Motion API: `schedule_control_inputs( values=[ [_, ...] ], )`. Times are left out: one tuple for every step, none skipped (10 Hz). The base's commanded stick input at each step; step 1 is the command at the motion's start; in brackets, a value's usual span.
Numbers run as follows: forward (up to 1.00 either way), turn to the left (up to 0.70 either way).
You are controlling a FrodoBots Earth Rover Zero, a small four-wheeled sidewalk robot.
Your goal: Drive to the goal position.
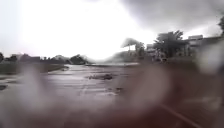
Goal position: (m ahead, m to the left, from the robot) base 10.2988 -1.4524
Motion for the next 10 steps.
schedule_control_inputs(
  values=[
    [0.45,0.0],
    [0.45,0.0],
    [0.45,0.0],
    [0.45,0.0],
    [0.45,0.0],
    [0.45,0.0],
    [0.45,0.0],
    [0.45,0.0],
    [0.45,0.0],
    [0.45,0.0]
  ],
)
